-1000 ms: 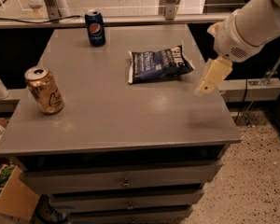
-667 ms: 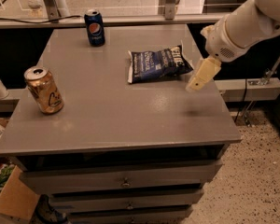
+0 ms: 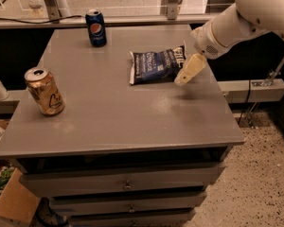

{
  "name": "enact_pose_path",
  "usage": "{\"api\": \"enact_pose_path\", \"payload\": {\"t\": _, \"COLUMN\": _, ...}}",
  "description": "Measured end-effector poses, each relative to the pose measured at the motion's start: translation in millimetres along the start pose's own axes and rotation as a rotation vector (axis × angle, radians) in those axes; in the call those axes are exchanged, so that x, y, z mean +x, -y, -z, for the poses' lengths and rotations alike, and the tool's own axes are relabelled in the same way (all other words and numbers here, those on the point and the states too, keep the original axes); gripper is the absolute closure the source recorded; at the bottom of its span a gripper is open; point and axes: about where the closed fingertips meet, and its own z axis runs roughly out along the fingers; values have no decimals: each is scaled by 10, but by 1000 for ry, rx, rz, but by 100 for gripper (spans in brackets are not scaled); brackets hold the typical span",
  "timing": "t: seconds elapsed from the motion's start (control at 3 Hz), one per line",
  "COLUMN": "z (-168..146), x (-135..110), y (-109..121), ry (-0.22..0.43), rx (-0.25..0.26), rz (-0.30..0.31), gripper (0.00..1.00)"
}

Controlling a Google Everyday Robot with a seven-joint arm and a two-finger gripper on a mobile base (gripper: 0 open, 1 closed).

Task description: Move blue chip bag near orange can

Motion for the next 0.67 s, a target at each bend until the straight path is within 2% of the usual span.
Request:
{"api": "enact_pose_path", "payload": {"t": 0.33, "z": -246, "x": -56, "y": 67, "ry": 13, "rx": -19, "rz": -6, "gripper": 0}}
{"api": "enact_pose_path", "payload": {"t": 0.67, "z": -423, "x": -86, "y": 57, "ry": 14, "rx": -35, "rz": 1, "gripper": 17}}
